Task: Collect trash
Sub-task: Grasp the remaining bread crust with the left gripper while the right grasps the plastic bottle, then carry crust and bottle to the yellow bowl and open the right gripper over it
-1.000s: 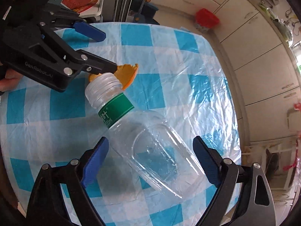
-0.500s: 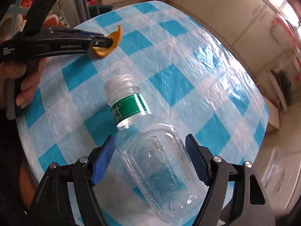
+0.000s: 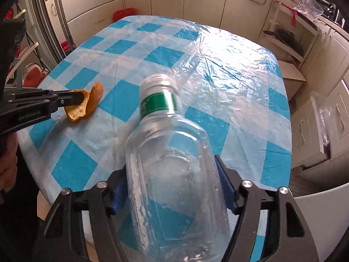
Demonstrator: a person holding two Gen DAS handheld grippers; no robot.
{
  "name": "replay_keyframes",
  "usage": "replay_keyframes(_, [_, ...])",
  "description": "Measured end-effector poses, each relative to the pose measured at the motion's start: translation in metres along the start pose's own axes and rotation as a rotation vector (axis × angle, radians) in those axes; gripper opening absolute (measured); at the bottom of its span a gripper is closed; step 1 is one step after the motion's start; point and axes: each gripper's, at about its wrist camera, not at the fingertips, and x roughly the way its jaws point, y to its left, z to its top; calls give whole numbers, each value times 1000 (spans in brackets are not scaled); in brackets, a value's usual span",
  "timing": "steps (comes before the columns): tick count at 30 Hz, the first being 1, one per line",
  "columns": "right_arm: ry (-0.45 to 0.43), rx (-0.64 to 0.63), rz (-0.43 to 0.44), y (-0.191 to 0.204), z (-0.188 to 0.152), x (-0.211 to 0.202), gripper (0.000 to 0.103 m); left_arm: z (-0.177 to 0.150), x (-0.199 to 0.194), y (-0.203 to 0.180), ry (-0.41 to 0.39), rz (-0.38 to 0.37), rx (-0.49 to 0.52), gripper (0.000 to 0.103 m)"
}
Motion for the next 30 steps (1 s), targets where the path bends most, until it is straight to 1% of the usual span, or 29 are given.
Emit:
replay_keyframes(2, [-42, 16, 11, 0, 5, -11, 56, -3, -2, -3, -1, 25, 0, 6])
replay_keyframes(5, [-46, 102, 68, -12, 3, -12, 56, -5, -3, -3, 11, 52, -25, 13])
replay_keyframes(7, [-50, 135, 87, -19, 2, -12, 56, -6, -4, -2, 11, 64, -34, 26])
replay_keyframes(8, [-54, 149, 86, -22, 2, -12, 56, -7, -4, -1, 8, 71, -38, 29])
replay_keyframes(10, [-60, 181, 93, -28, 1, -11, 56, -7, -5, 0, 3, 70, -45, 40])
replay_keyframes(12, [-64, 214, 104, -34, -1, -10, 56, -8, -6, -1, -3, 76, -39, 41])
replay_keyframes(15, [-56, 236, 94, -39, -6, -5, 58, -11, -8, 0, -27, 74, -41, 40])
replay_keyframes(16, [-51, 237, 91, -39, -8, -2, 58, -12, -8, 0, -35, 70, -48, 36])
replay_keyframes(17, [-59, 234, 89, -39, -10, -3, 58, -13, -9, 0, -41, 62, -53, 30])
replay_keyframes(18, [-64, 229, 84, -38, -11, -3, 58, -13, -9, 1, -37, 36, -58, 14])
replay_keyframes(19, [-70, 225, 81, -38, -11, -4, 58, -13, -9, 3, -38, 20, -69, 10])
replay_keyframes(21, [-85, 226, 78, -39, -14, -5, 58, -13, -13, 5, -59, 12, -87, 7])
replay_keyframes(23, [-97, 225, 76, -40, -17, -8, 58, -12, -16, 8, -72, -4, -110, 6])
replay_keyframes(24, [-98, 218, 68, -40, -18, -9, 59, -11, -16, 10, -66, -11, -120, 6])
replay_keyframes(25, [-96, 206, 53, -38, -20, -10, 62, -11, -15, 11, -55, -12, -131, 7])
replay_keyframes(26, [-96, 191, 35, -36, -21, -11, 67, -13, -14, 14, -47, -12, -153, 8])
replay_keyframes(28, [-105, 167, 14, -34, -25, -15, 67, -16, -12, 18, -30, -20, -183, 23])
replay_keyframes(29, [-106, 162, 12, -34, -27, -16, 67, -17, -13, 18, -41, -10, -185, 27])
replay_keyframes(30, [-106, 160, 13, -34, -28, -16, 67, -18, -13, 16, -48, 11, -175, 34])
